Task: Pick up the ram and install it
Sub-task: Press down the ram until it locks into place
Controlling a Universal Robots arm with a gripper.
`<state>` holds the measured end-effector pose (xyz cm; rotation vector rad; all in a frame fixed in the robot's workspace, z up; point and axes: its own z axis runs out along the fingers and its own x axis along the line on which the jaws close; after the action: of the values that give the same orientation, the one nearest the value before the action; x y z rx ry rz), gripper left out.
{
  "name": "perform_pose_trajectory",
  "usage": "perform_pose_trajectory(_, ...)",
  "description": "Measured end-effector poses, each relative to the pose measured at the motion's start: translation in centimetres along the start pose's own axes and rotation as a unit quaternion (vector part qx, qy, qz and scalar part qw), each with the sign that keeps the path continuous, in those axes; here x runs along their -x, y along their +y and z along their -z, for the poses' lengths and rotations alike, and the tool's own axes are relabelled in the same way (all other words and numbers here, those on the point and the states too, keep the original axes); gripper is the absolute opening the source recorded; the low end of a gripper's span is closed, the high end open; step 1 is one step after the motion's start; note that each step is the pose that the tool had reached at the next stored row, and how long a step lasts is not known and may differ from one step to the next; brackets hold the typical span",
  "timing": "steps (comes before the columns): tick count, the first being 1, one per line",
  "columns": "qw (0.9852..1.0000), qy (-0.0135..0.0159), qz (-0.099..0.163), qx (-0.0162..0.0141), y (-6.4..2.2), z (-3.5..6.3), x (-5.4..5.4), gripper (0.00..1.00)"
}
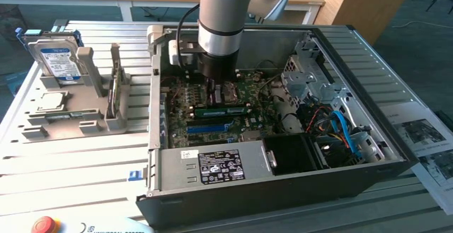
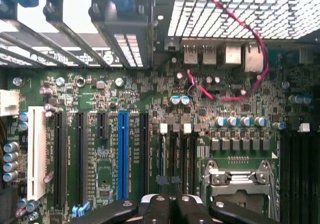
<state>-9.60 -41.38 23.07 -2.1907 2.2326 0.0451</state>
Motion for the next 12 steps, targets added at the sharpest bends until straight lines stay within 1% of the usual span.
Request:
perform_pose_trajectory(7, 1.0000, 0.0000, 0.000, -0.0027, 1.24, -0.01, 0.0, 0.11)
perform_pose_trajectory(12, 1.0000, -0.0001, 0.000, -0.0030, 1.44, -0.02, 0.0, 0.11)
